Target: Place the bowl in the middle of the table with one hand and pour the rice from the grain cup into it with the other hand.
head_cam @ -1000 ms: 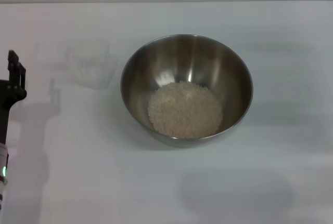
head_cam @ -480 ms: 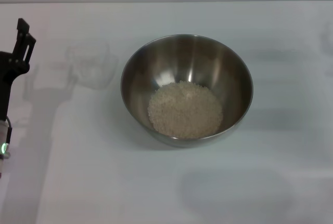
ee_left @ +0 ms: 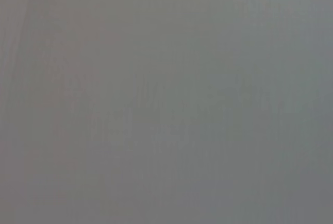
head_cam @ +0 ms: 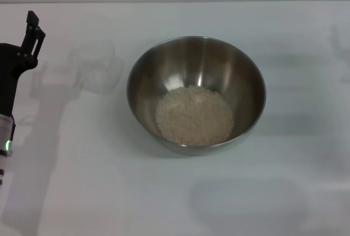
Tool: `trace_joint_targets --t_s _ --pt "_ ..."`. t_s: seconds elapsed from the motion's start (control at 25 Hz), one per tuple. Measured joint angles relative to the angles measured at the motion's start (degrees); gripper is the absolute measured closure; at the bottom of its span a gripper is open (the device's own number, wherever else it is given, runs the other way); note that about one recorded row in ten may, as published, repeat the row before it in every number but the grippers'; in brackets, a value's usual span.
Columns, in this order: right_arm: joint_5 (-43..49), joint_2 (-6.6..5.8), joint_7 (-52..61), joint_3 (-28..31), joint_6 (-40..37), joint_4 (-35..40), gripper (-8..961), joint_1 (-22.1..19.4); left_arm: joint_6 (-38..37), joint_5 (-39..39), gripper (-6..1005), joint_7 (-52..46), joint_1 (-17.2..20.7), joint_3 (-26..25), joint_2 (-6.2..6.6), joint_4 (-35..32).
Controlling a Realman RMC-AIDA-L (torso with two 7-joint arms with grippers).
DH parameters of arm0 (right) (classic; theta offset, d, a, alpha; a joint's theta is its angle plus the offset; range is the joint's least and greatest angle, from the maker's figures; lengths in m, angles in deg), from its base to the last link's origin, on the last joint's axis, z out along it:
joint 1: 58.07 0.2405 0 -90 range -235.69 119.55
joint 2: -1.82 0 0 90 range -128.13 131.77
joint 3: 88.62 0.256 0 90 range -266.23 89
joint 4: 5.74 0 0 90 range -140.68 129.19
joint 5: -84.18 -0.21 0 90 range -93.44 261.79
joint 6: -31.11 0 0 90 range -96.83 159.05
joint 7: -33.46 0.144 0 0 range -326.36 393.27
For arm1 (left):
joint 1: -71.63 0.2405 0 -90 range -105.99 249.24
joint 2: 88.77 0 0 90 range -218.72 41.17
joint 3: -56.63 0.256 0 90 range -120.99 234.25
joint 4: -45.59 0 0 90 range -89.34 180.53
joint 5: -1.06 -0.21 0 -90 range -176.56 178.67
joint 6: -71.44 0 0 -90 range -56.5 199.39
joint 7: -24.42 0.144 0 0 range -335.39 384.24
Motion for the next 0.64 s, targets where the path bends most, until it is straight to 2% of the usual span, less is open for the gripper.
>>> trace_joint_targets --t_s 0.04,0.36,0.64 --pt "0.0 0.03 0.03 0.01 0.52 0.06 227 0.09 0.09 -0.07 155 0.15 -0.18 0.0 -0.02 -0.19" --pt "0.0 0.31 0.0 0.26 8.11 0.66 174 1.58 4.36 0.29 155 0.15 -4.28 -0.08 -0.13 -2.78" --pt "-1.41 0.57 -0.24 0.62 6.22 1.41 174 1.27 4.41 0.39 155 0.01 -4.77 -0.55 -0.11 -3.13"
